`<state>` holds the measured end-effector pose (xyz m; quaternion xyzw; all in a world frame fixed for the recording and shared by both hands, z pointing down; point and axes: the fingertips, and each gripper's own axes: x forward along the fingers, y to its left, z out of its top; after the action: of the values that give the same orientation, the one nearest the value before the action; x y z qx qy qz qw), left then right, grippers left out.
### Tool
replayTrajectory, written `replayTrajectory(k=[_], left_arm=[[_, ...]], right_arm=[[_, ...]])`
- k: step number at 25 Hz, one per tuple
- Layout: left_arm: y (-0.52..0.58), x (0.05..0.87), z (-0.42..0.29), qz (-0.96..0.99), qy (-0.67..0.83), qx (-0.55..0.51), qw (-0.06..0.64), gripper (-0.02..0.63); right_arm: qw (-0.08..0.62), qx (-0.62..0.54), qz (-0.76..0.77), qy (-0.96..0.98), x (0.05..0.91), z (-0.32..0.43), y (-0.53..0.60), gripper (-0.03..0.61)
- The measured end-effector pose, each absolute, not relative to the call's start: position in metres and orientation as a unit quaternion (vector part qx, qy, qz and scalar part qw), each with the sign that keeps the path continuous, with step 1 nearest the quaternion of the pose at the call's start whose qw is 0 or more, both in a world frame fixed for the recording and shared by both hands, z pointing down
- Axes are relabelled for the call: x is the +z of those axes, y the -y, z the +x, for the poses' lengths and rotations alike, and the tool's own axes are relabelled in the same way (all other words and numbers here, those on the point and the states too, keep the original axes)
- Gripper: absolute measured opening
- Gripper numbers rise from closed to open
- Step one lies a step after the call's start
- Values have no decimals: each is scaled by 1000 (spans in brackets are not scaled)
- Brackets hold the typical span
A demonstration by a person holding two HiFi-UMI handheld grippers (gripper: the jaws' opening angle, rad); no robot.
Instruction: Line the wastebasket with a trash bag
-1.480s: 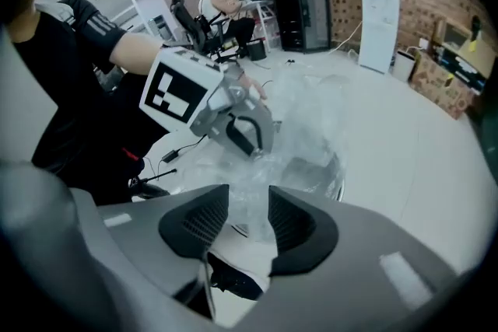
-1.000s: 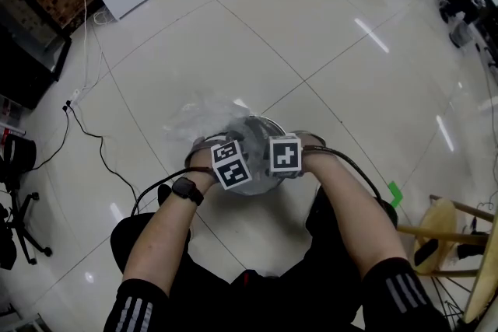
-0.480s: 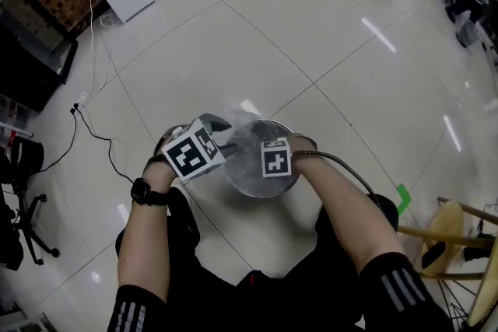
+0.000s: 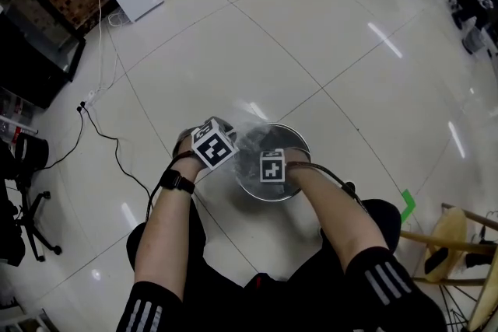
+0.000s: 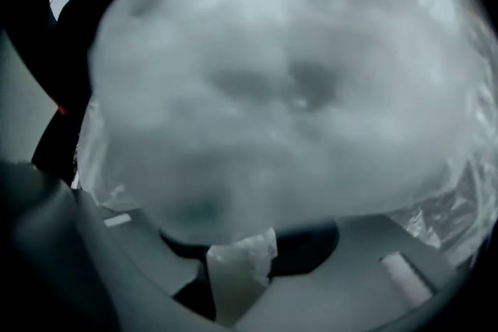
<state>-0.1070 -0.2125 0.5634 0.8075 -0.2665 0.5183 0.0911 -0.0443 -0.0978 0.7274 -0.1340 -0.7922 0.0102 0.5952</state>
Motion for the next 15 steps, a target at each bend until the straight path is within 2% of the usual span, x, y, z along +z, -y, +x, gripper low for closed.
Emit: replayTrajectory(k=[2, 10, 15], left_arm=[[209, 569, -101, 807, 255, 523, 100, -1], [198, 580, -90, 805, 225, 539, 105, -3], [195, 583, -84, 804, 215, 546, 95, -6]], right_arm=[[597, 21, -125, 792, 746, -43, 102, 172], [601, 33, -128, 788, 775, -52, 106, 172], [582, 24, -125, 803, 744, -55, 109, 176]])
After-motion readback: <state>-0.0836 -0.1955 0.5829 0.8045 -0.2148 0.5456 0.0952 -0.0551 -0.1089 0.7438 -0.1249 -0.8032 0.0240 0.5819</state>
